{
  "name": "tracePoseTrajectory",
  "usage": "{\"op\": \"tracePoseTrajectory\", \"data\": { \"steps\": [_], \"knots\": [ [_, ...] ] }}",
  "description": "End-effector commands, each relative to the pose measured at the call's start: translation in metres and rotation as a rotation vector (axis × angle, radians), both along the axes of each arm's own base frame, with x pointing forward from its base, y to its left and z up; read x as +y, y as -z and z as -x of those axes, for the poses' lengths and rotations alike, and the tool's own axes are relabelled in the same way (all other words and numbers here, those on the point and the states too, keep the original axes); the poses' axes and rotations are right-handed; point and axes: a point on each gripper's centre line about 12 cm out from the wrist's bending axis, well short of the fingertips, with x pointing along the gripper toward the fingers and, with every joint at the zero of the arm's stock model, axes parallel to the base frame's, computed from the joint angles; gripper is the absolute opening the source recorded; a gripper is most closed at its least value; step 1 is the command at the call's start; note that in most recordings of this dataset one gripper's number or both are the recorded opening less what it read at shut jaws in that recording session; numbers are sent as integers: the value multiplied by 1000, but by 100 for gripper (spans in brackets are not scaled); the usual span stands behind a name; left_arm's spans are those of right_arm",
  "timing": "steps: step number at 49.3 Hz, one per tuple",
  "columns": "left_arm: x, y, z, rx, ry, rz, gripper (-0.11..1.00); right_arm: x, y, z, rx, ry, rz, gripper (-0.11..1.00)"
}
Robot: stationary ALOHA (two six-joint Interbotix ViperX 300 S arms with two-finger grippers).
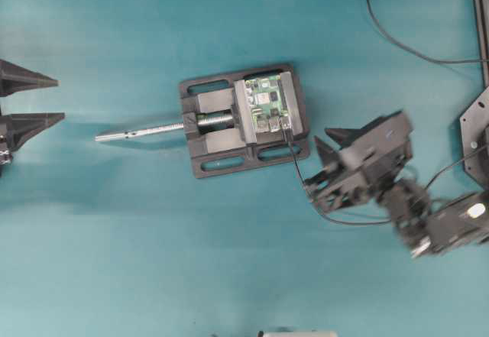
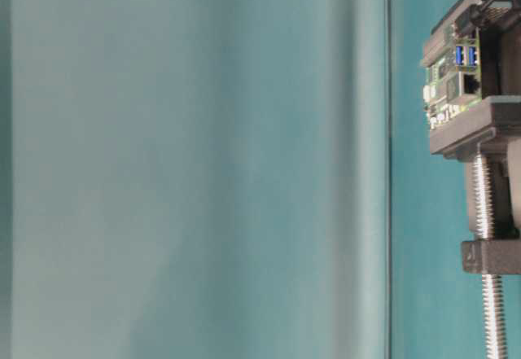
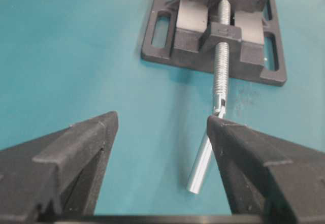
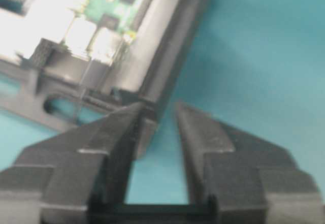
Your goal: Insert the USB into the fixed PCB.
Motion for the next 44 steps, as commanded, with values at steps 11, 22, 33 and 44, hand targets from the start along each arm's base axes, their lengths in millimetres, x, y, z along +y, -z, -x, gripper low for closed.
{"op": "tracePoseTrajectory", "data": {
  "steps": [11, 22, 33, 44],
  "knots": [
    [0, -4, -2, -9, 2, -2, 85, -14, -24, 8, -108, -254, 31, 37],
    [0, -4, -2, -9, 2, -2, 85, -31, -17, -3, -81, -400, 3, 40],
    [0, -4, -2, -8, 2, -2, 85, -38, -30, 6, -116, -447, 51, 73],
    [0, -3, -2, -6, 0, -1, 85, -46, -48, 32, -192, -515, 110, 68]
  ]
}}
